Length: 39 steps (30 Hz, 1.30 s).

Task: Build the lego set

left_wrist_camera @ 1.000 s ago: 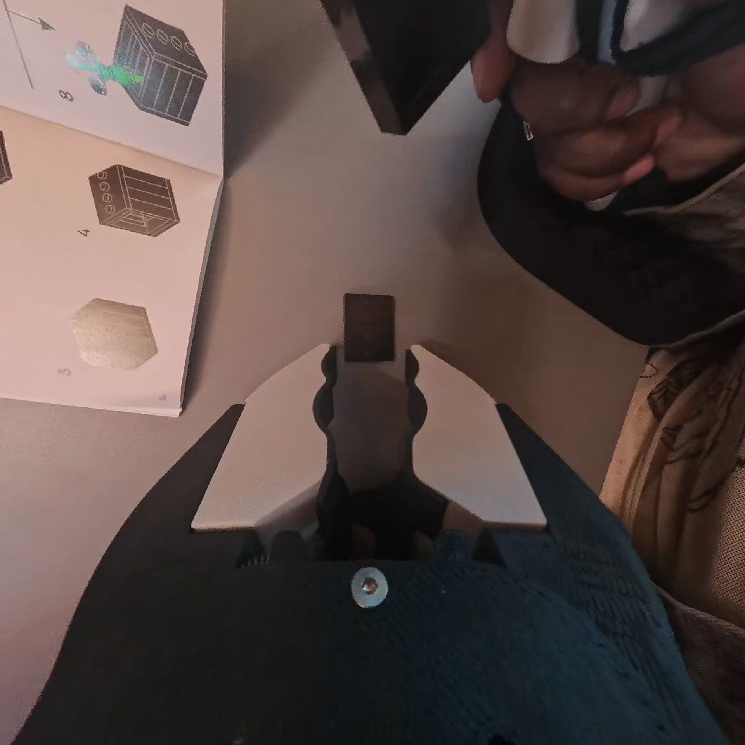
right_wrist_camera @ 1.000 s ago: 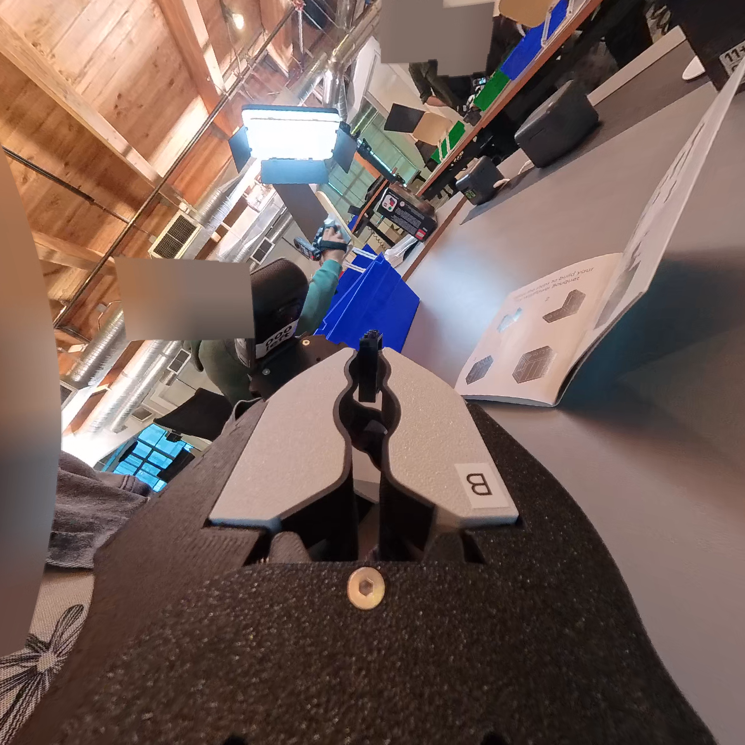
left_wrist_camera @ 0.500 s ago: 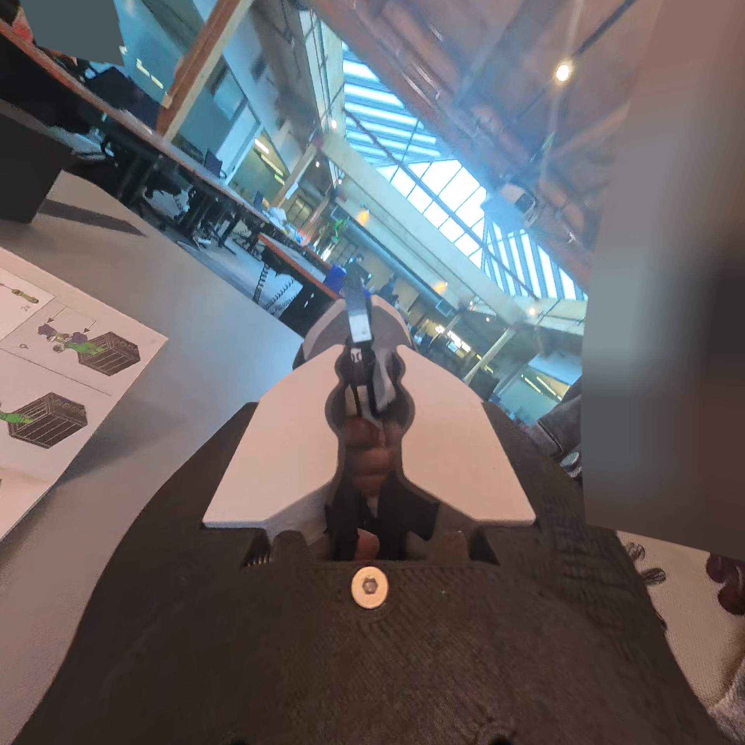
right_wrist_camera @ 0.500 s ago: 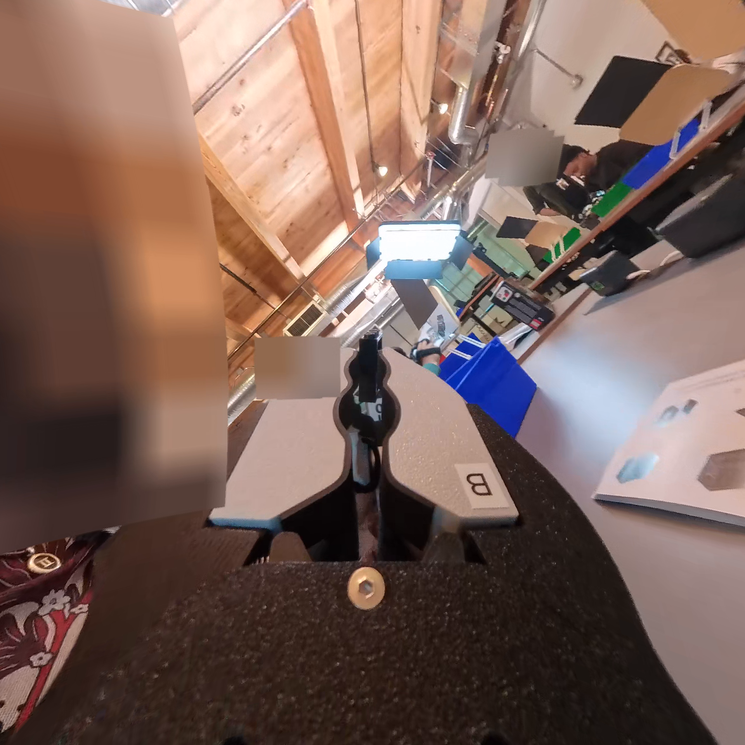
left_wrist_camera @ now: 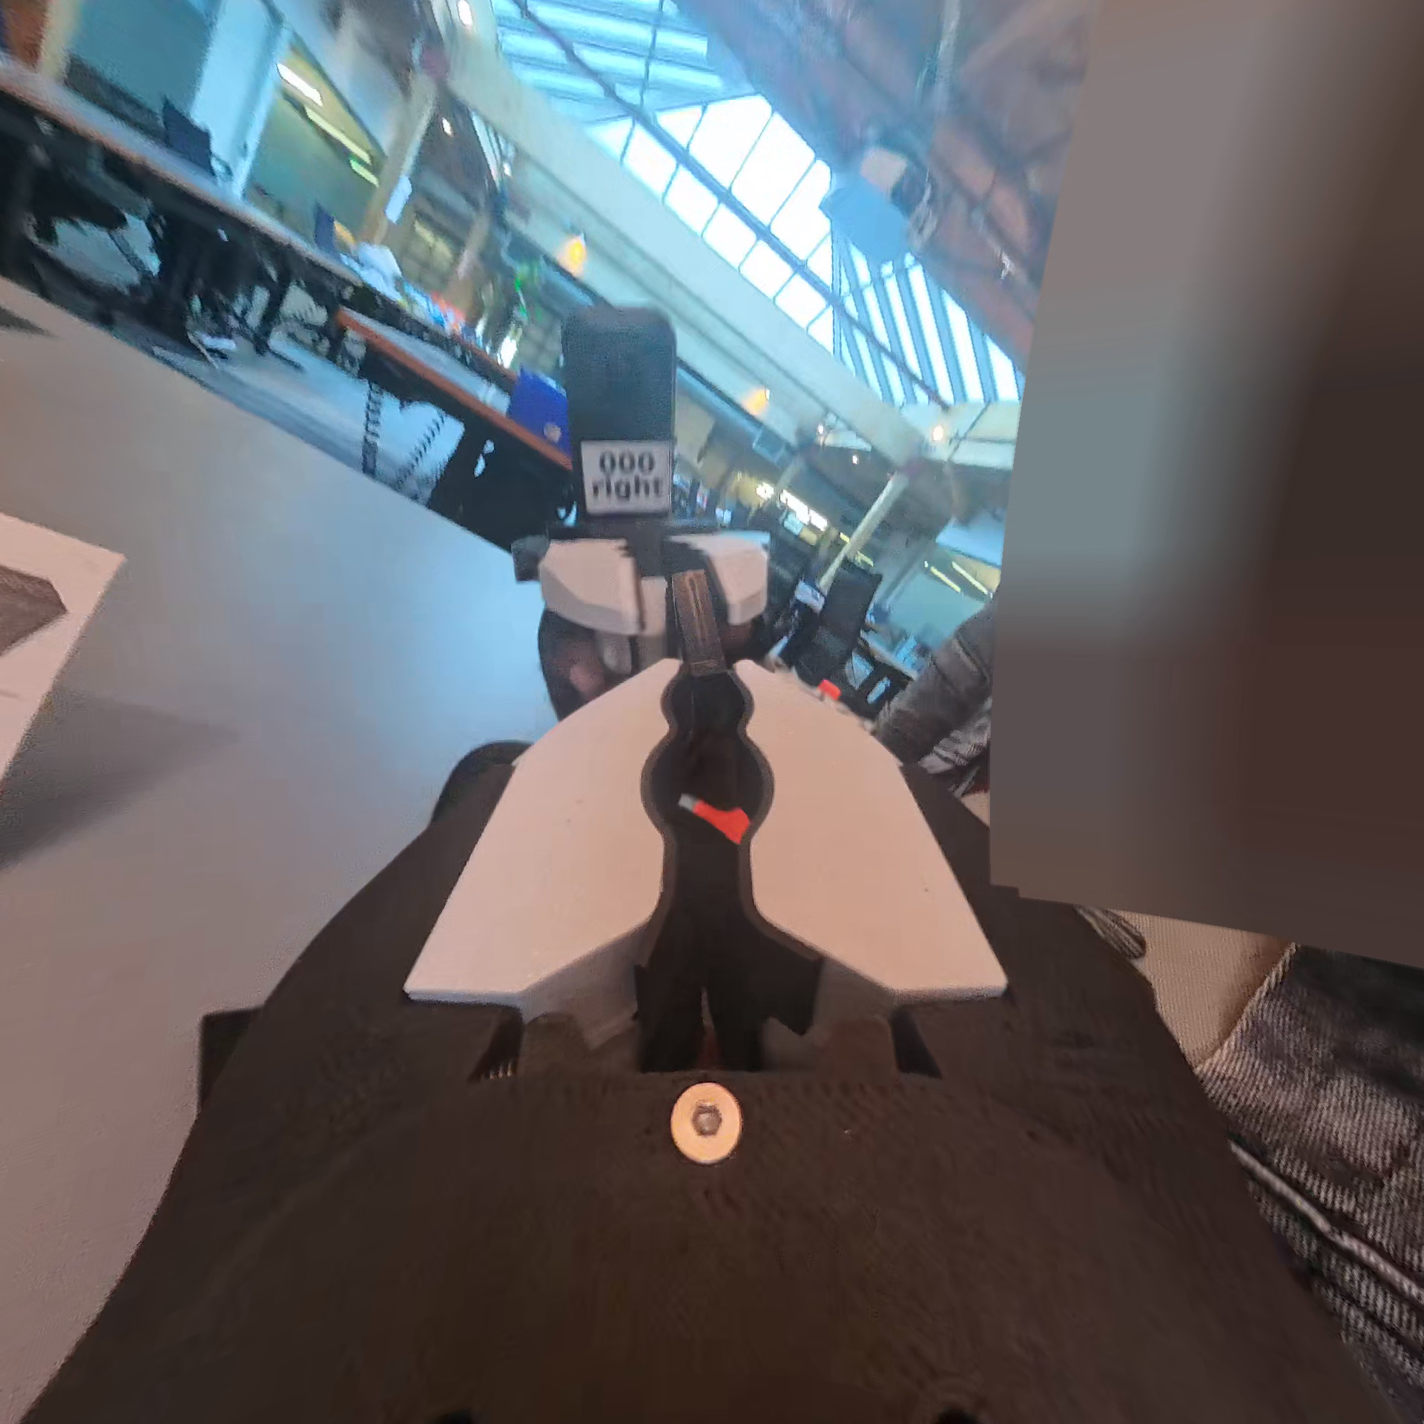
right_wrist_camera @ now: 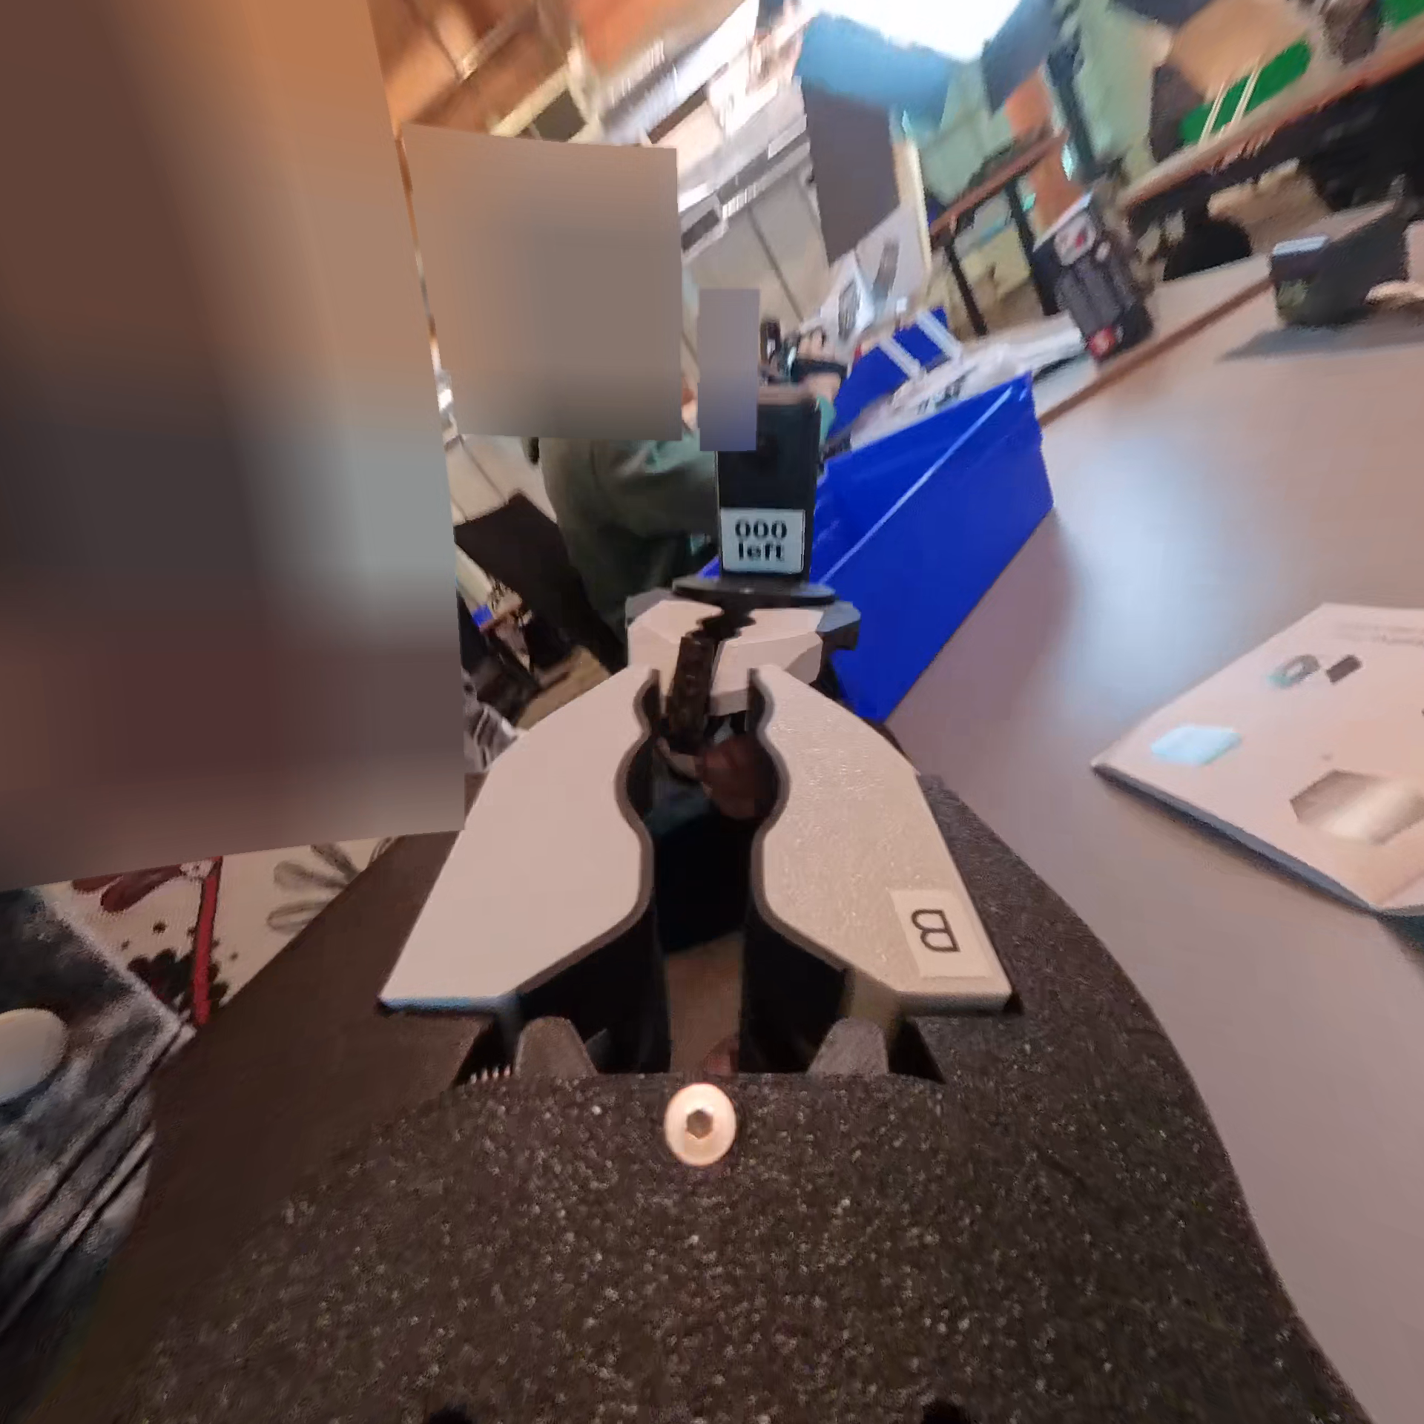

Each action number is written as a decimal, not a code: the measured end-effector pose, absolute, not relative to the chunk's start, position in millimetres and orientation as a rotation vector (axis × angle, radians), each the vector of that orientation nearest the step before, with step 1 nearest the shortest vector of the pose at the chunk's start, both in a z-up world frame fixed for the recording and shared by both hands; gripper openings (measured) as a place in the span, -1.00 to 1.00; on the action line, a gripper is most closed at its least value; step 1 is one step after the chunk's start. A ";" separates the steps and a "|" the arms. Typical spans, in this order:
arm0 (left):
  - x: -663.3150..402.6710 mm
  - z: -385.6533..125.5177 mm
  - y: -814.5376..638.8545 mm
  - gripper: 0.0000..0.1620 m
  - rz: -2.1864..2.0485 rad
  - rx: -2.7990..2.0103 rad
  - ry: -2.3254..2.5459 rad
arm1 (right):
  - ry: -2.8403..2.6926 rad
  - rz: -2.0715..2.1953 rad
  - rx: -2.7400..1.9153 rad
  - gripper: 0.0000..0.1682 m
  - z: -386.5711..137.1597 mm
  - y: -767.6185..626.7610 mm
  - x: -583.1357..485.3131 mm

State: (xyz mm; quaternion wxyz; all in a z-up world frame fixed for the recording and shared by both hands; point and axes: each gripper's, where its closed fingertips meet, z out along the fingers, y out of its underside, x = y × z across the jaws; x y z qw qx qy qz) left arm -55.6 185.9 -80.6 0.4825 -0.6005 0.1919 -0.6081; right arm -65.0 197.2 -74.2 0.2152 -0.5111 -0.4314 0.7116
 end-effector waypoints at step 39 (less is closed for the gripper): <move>-74.7 -222.0 196.1 -0.40 -0.680 -2.404 0.686 | -1.546 0.905 -2.093 -0.91 -204.8 237.7 -74.7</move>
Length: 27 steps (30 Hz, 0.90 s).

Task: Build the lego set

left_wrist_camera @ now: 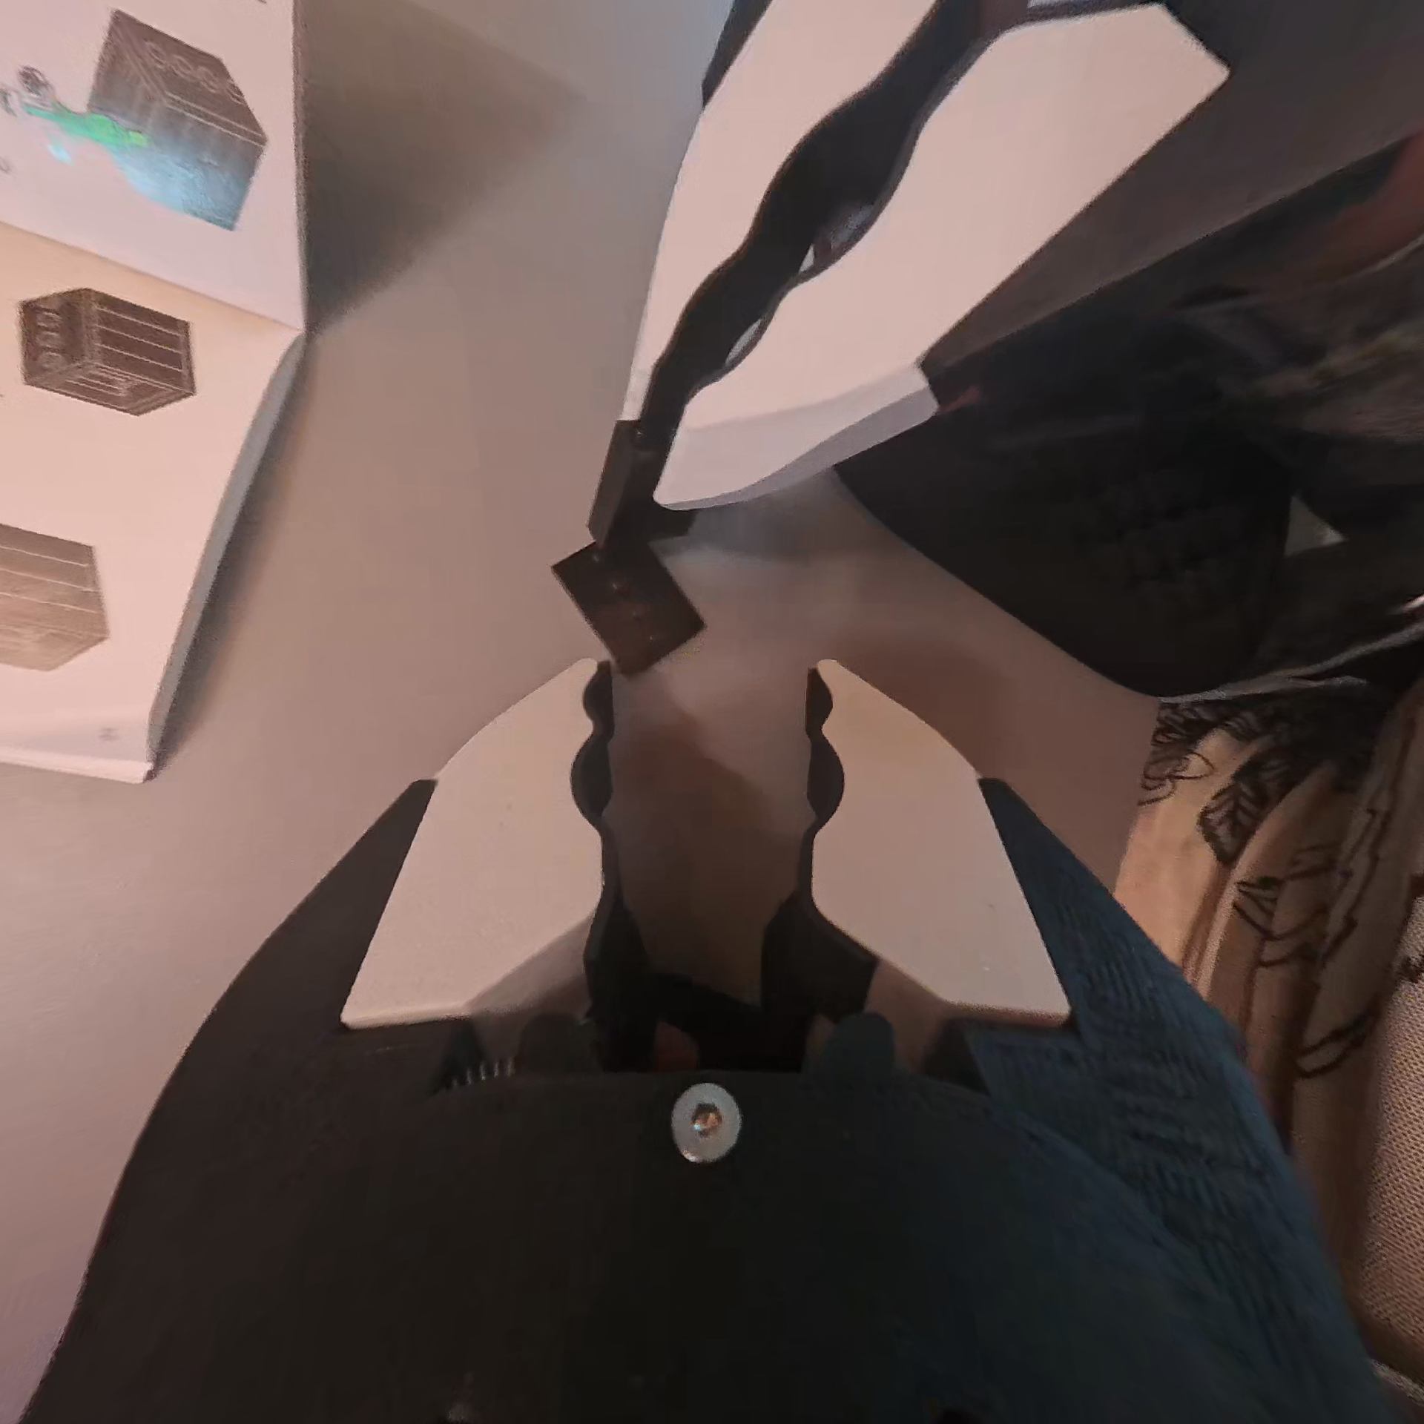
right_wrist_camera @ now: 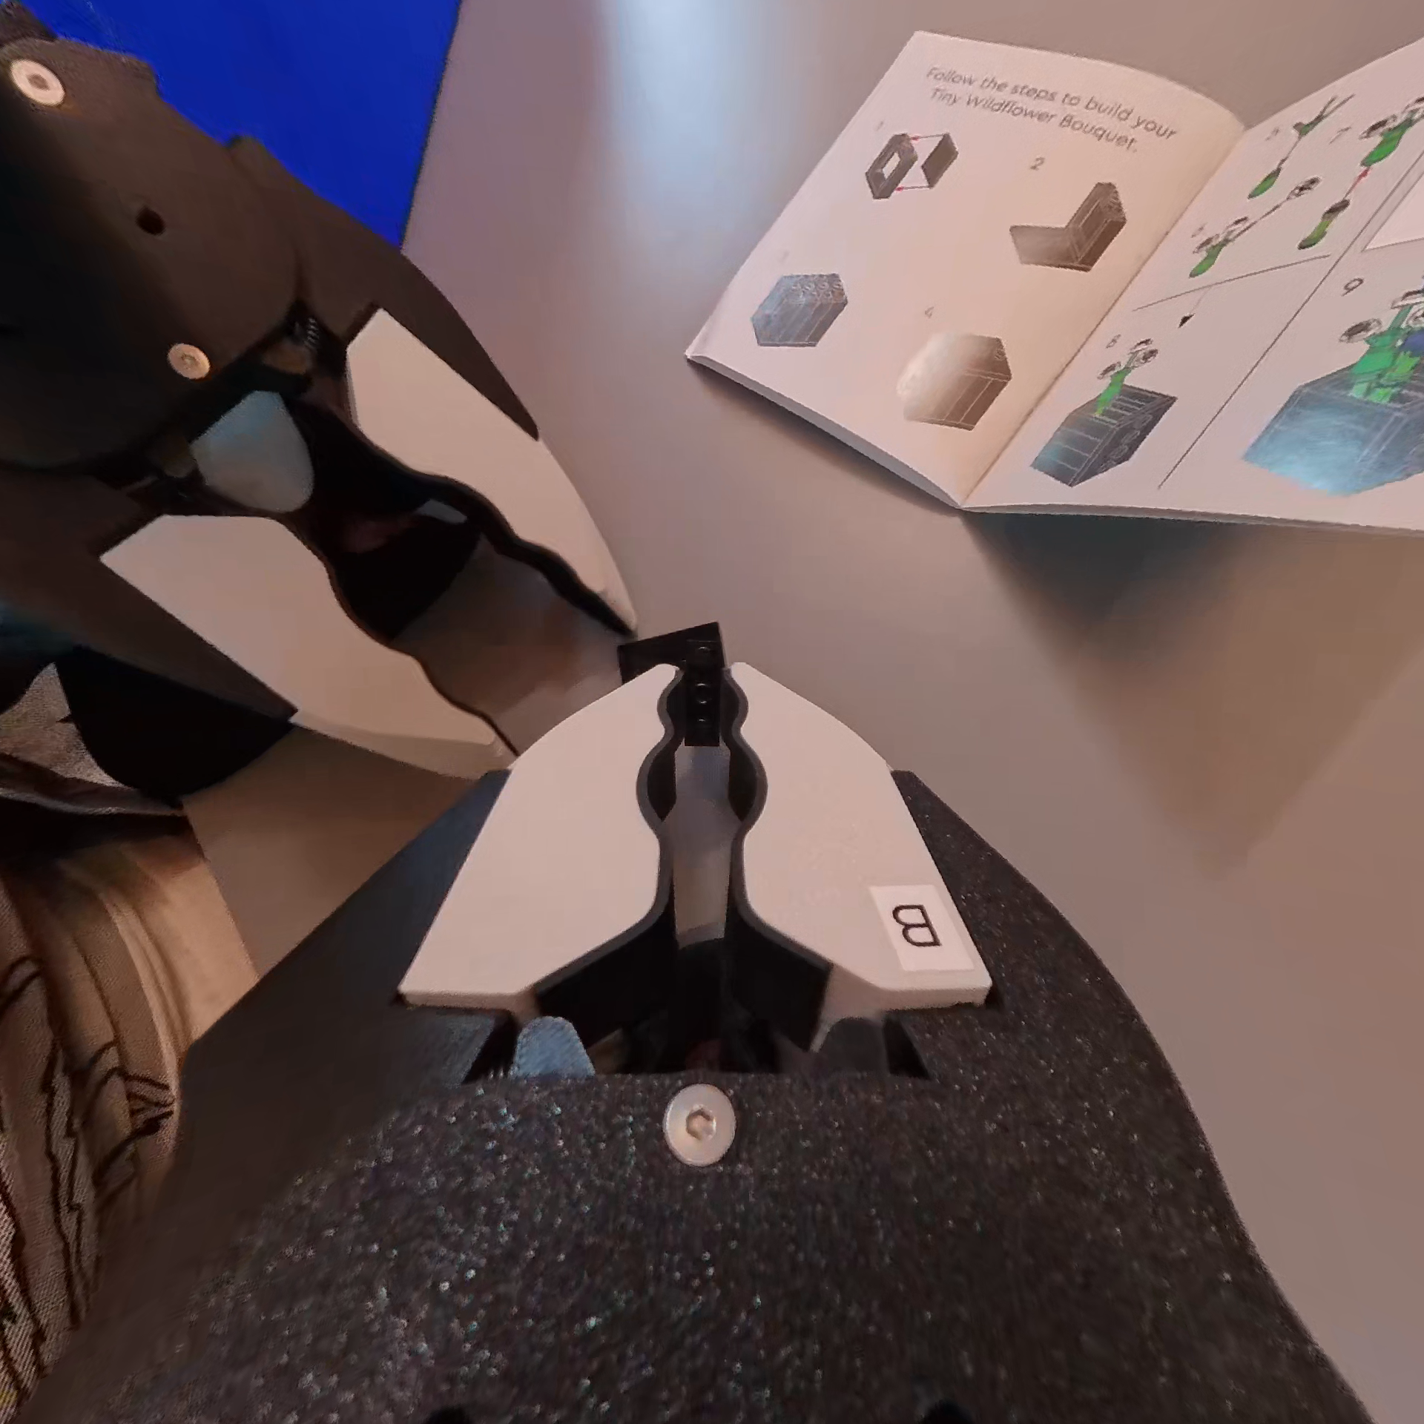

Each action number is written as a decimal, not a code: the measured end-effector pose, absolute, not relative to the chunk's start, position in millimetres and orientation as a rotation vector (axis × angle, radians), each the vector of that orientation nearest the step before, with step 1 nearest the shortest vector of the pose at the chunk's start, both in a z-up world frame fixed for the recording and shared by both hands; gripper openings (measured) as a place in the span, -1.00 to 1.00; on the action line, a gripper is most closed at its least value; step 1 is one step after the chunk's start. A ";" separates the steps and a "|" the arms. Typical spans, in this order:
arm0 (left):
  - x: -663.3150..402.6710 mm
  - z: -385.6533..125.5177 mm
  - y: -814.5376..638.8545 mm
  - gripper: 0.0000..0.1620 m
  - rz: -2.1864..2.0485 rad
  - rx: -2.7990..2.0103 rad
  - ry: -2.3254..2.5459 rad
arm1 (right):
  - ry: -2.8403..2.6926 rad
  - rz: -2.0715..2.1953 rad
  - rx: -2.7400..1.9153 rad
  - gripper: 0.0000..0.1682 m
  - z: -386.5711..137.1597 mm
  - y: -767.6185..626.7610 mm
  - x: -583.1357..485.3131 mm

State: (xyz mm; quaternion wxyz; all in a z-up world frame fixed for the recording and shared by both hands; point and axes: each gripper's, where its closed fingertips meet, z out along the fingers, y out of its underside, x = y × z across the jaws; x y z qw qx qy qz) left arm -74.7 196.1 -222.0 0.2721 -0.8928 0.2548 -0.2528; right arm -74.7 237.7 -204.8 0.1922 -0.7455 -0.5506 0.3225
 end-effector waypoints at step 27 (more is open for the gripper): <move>-81.6 -207.6 199.0 -0.47 -0.799 -2.246 0.627 | -2.003 0.550 -1.969 -0.91 -211.5 235.5 -86.5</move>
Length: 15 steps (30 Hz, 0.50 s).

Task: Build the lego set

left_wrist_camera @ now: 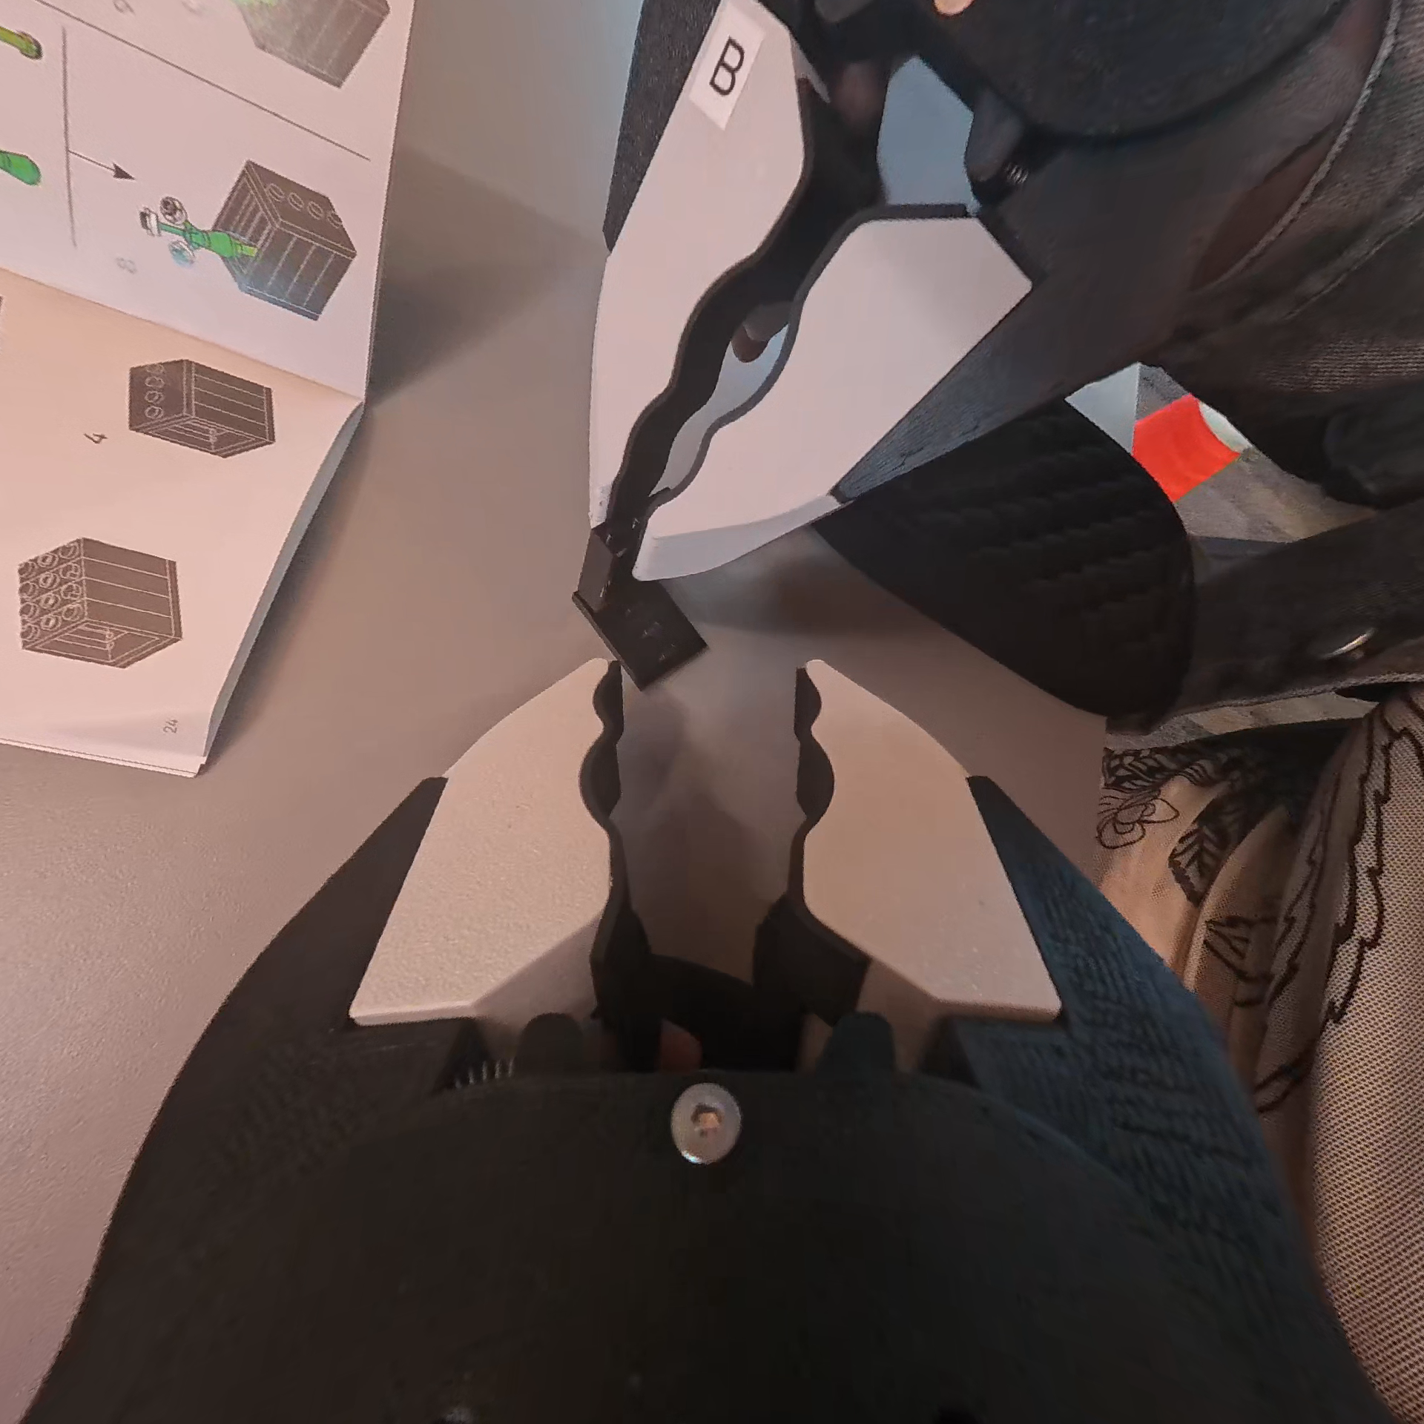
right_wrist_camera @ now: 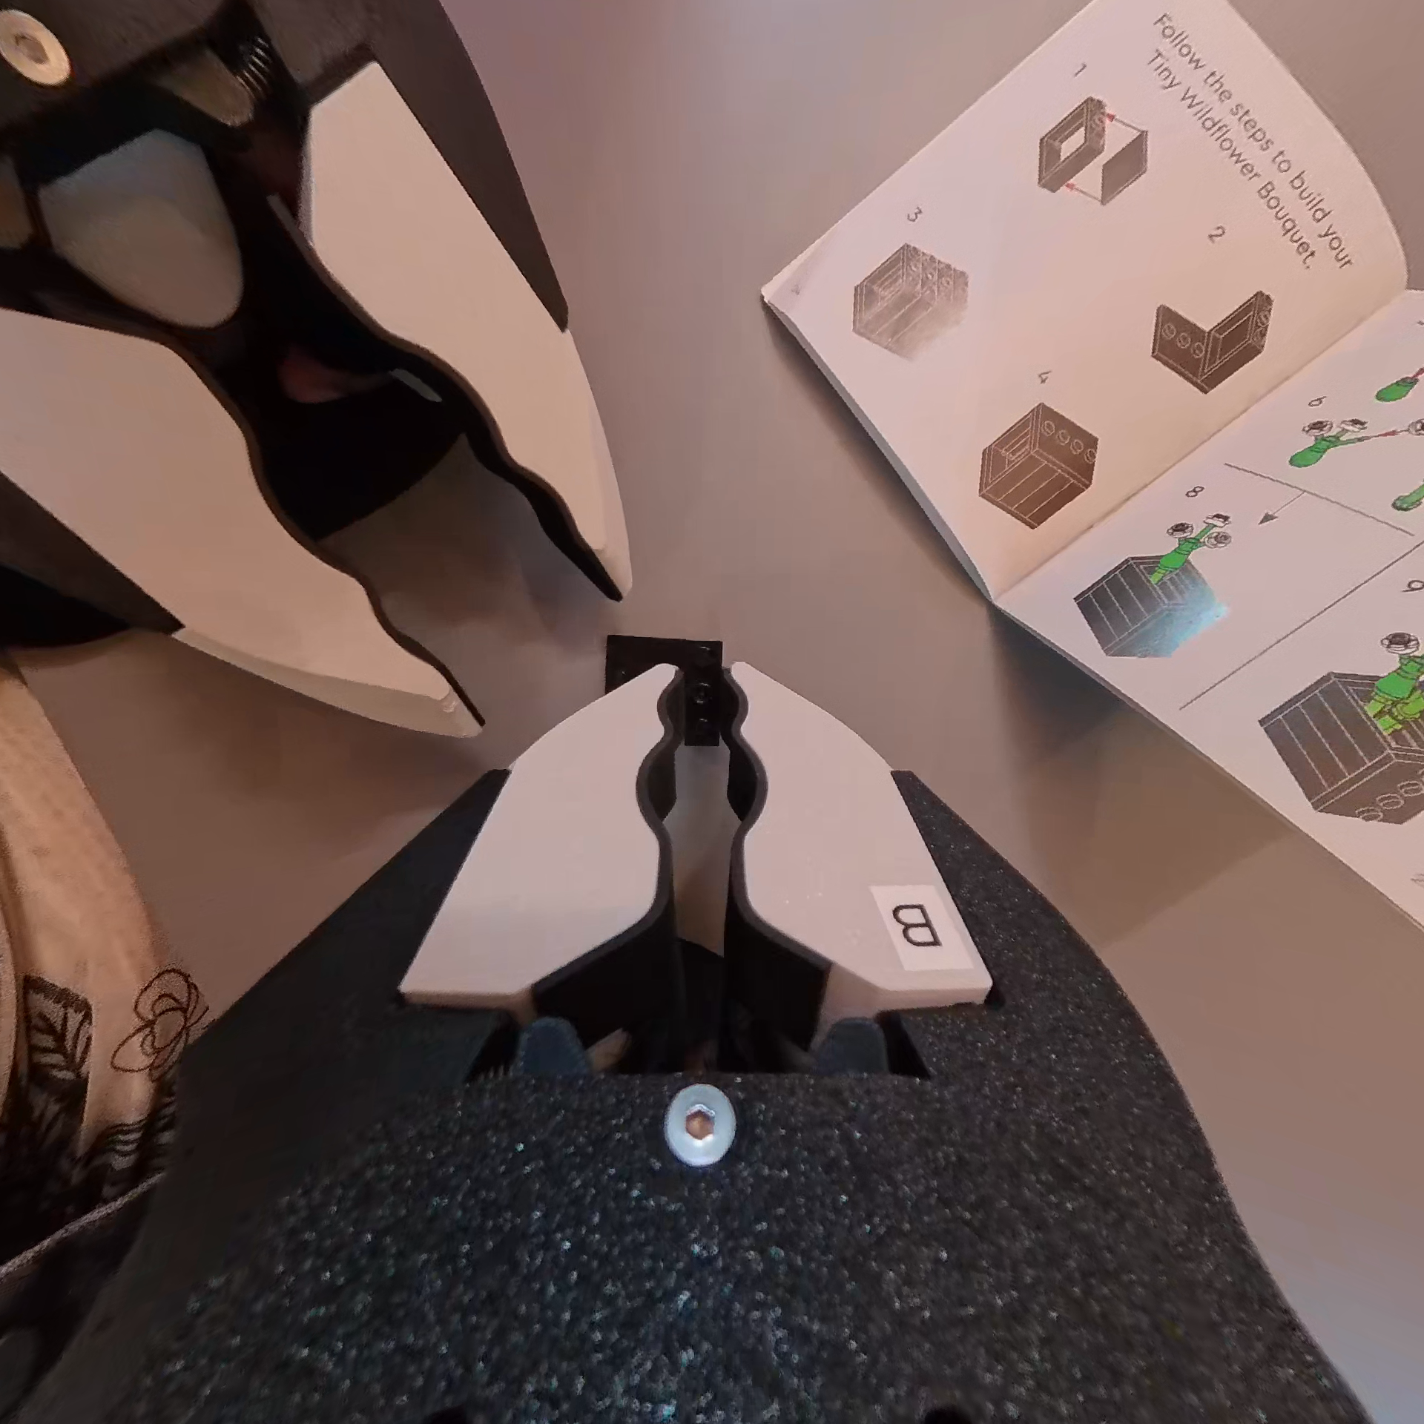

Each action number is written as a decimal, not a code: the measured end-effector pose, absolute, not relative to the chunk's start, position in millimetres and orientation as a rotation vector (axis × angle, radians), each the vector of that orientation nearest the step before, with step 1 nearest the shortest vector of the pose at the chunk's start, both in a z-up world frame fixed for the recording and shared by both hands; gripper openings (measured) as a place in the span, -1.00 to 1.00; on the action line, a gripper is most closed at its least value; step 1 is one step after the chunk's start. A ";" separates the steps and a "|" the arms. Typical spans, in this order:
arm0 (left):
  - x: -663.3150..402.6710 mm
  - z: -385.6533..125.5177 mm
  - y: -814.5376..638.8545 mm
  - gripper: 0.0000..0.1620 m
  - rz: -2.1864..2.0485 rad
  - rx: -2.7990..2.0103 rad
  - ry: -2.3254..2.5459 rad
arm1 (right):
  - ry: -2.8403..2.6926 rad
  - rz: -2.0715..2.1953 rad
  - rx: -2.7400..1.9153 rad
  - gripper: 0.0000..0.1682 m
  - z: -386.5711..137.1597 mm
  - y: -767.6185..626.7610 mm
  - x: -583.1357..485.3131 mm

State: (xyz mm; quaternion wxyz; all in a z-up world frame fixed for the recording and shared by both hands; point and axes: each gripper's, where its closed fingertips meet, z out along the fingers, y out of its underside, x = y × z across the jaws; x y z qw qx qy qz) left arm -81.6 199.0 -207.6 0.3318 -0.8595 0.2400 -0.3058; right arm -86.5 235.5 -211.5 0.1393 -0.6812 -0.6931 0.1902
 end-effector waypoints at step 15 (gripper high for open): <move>-80.3 -209.7 197.3 -0.47 -0.812 -2.258 0.641 | -1.993 0.489 -1.966 -0.91 -214.3 234.4 -86.0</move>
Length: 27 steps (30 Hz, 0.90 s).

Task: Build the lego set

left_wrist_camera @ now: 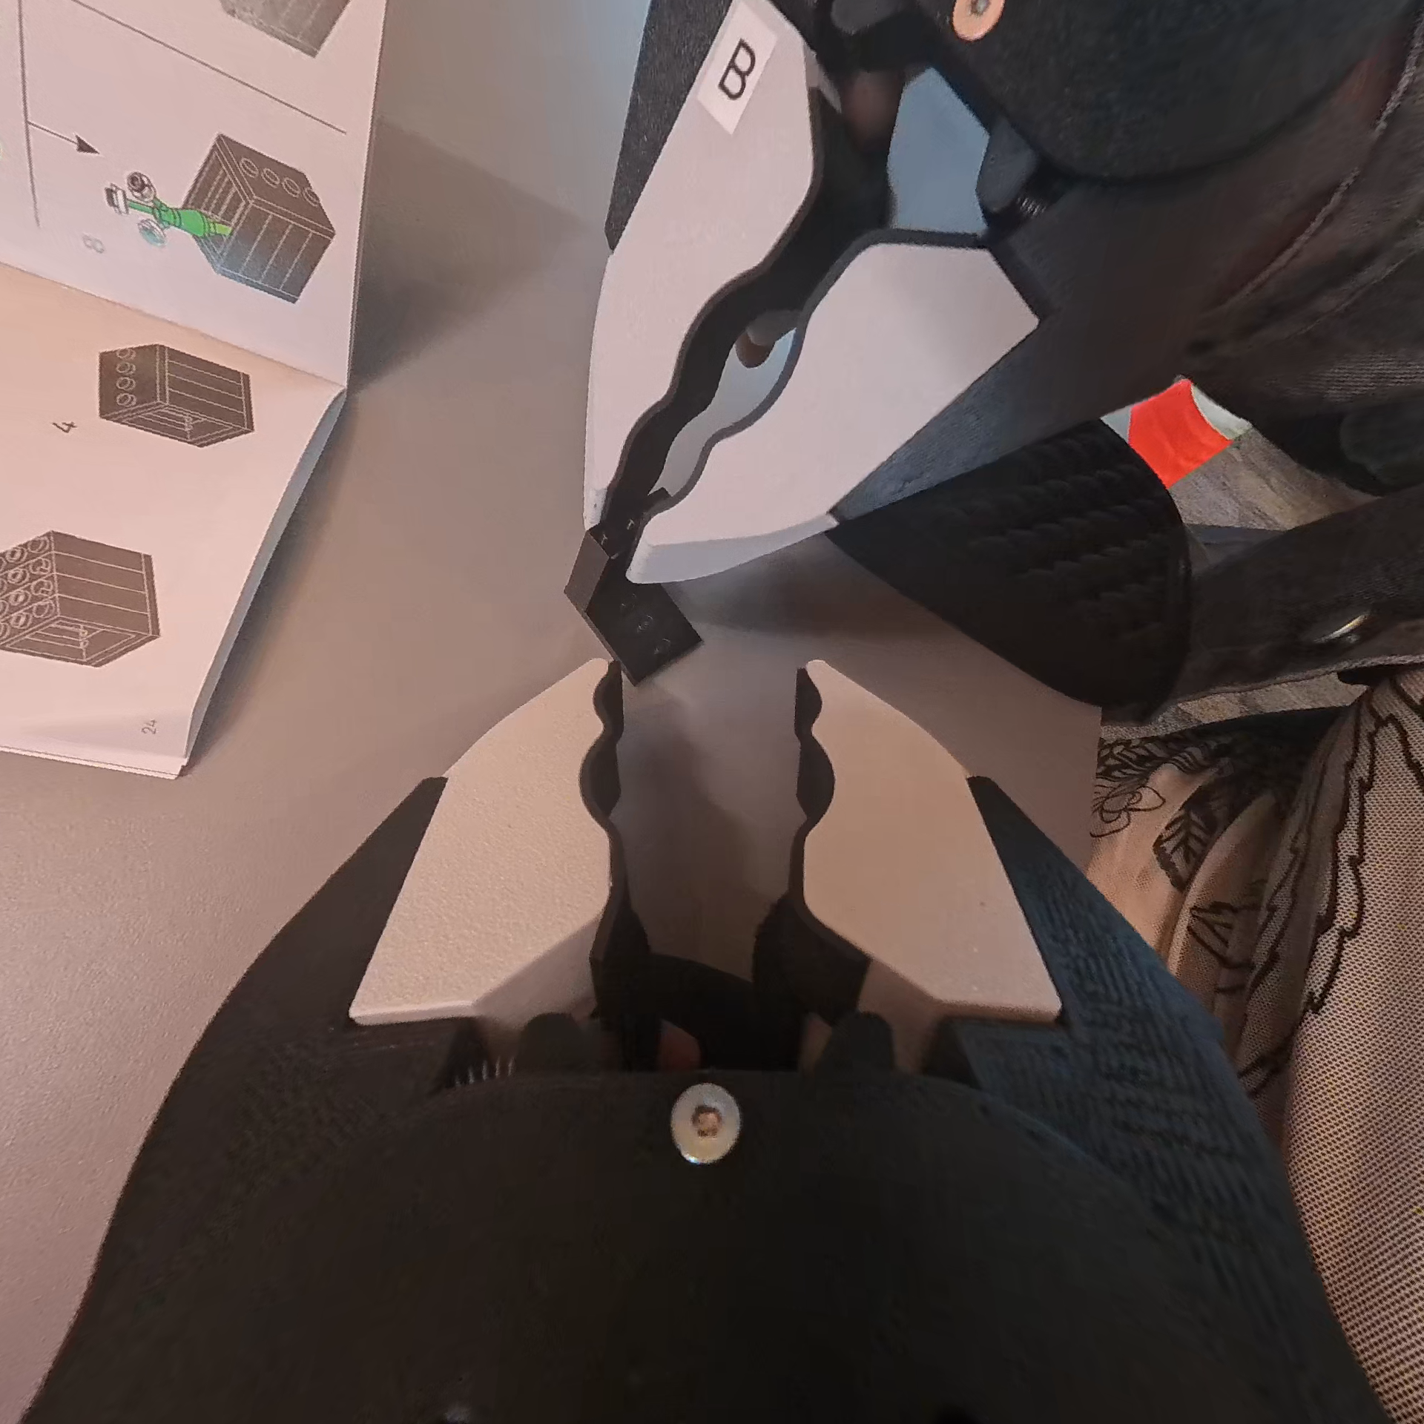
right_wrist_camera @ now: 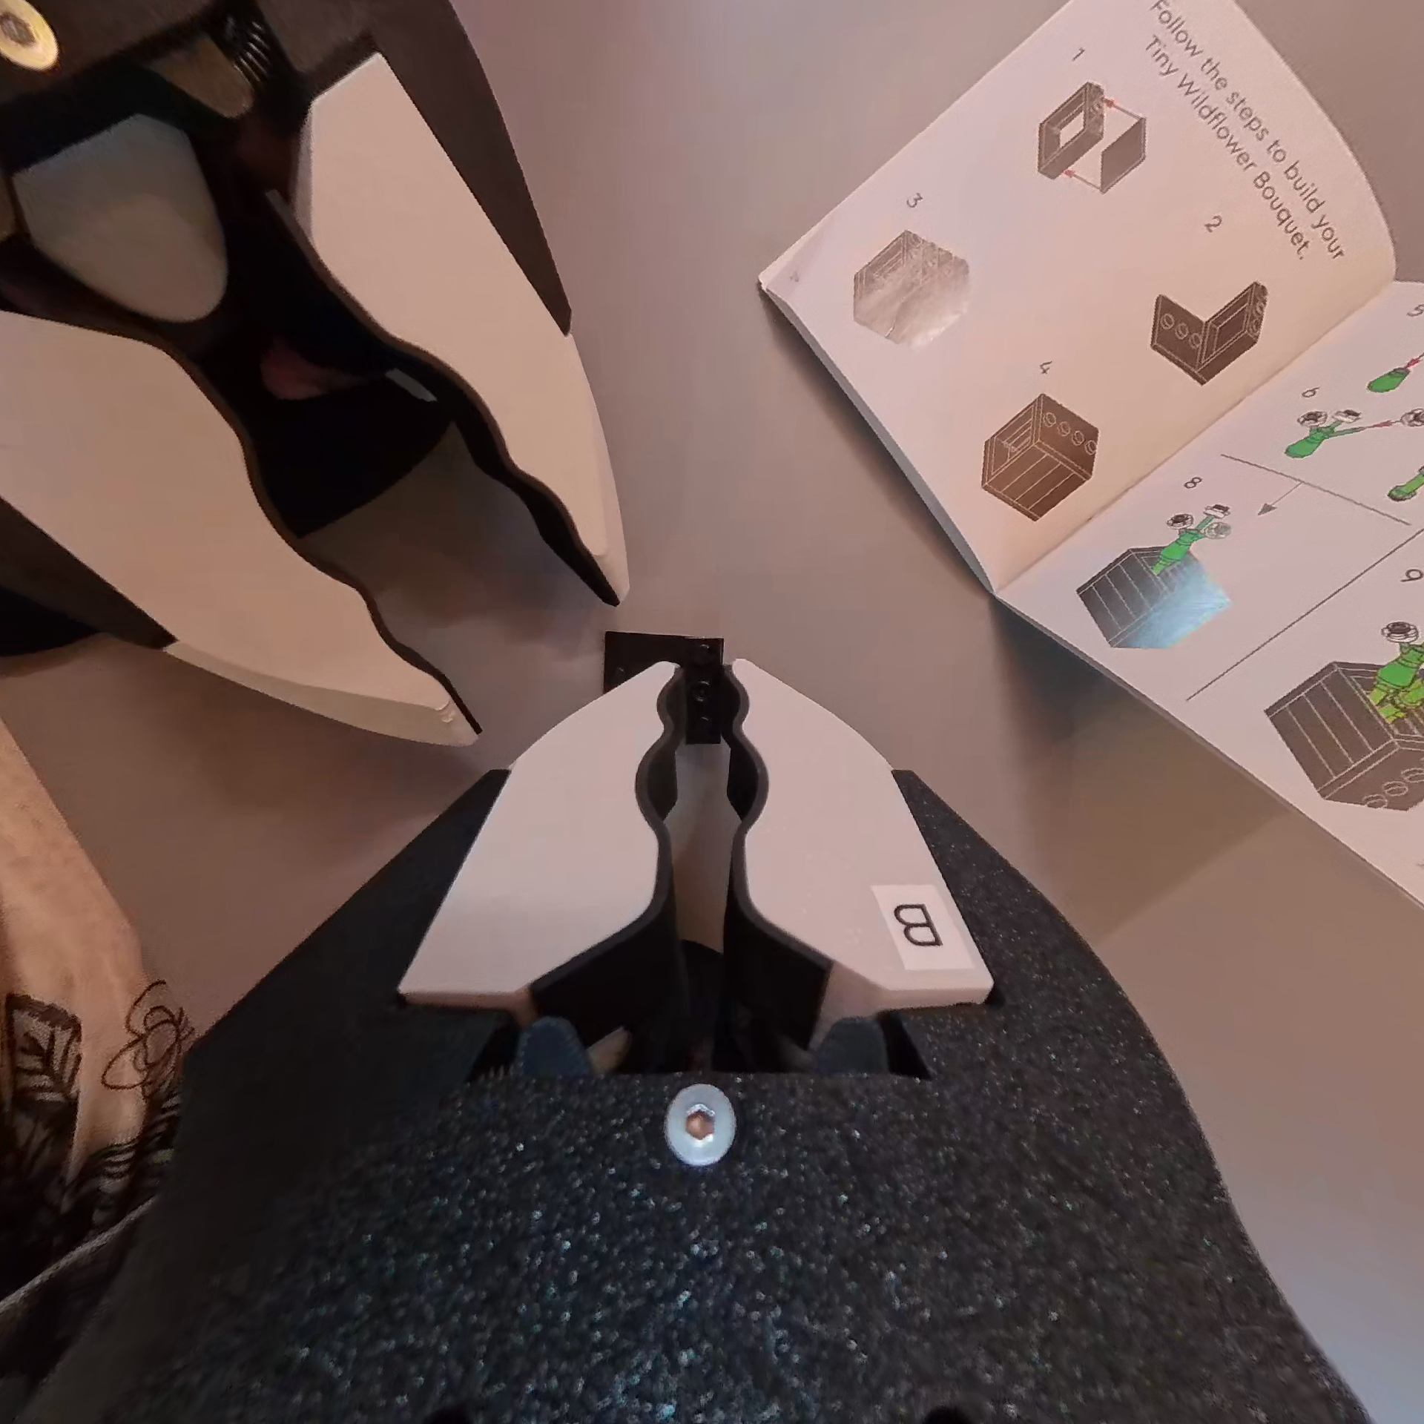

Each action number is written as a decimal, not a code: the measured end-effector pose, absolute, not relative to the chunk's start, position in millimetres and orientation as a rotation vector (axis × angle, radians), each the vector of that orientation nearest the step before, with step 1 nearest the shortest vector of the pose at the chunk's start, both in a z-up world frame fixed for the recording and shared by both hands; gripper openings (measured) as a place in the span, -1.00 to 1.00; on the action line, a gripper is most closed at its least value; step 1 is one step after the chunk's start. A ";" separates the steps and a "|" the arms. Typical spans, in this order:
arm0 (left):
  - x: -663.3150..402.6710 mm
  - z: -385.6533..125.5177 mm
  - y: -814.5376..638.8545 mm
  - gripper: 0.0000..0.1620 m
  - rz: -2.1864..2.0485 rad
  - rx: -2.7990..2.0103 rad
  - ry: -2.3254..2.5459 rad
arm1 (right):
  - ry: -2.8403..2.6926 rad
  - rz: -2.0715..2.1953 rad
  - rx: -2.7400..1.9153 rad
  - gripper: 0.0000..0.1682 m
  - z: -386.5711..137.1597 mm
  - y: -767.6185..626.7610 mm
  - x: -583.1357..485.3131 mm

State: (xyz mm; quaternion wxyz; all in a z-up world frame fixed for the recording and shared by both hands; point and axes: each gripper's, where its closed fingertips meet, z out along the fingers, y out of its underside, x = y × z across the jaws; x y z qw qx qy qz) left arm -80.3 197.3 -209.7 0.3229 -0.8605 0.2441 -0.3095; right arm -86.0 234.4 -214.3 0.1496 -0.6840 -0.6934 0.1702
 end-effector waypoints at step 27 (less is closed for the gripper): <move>-102.8 -80.2 222.8 -0.66 -0.603 -1.508 0.326 | -1.269 0.799 -1.162 -0.91 -59.3 235.9 -93.0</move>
